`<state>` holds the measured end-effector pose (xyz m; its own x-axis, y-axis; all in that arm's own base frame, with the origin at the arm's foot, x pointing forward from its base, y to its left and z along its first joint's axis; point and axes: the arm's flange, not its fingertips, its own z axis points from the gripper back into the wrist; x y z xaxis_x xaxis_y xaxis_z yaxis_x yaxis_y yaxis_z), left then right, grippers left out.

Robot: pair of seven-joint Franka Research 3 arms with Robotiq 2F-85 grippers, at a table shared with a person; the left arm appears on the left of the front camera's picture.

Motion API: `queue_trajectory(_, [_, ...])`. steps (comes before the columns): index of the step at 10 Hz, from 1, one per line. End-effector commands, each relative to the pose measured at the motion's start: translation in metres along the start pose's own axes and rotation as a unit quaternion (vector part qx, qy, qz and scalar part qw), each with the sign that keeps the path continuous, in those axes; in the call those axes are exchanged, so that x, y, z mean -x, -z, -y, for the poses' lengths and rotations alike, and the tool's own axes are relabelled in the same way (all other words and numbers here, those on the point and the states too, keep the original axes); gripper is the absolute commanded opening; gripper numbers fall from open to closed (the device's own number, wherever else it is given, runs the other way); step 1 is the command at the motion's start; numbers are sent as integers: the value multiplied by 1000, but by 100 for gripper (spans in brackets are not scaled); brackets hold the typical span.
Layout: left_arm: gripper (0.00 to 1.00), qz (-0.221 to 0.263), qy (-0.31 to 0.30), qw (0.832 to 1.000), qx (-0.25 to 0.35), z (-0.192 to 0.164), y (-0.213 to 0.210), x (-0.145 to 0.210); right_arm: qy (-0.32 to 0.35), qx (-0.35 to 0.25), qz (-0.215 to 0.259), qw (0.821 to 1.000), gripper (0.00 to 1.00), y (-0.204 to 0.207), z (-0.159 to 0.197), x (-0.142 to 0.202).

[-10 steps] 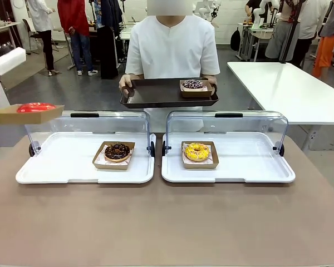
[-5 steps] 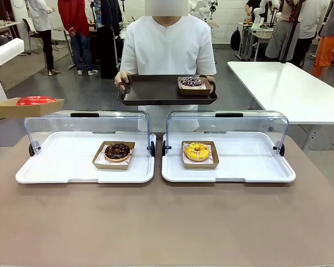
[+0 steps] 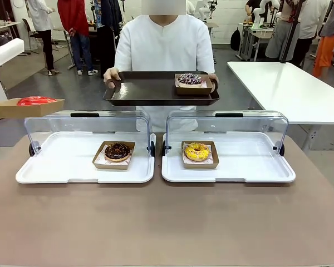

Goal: Provide the desired donut to the person.
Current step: Place the picked Paper togo box onto the Handle tray extended by the person.

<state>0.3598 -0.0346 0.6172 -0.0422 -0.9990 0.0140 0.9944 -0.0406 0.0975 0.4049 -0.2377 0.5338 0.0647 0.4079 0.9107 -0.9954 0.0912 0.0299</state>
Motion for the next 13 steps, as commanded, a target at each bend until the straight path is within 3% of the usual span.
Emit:
queue_trajectory(1, [0,-4,-4,1000,-1,1,0,-1,0,0,2,1000,100,-1,-1,1])
queue_trajectory(13, [0,-4,-4,1000,-1,1,0,-1,0,0,2,1000,100,-1,-1,1])
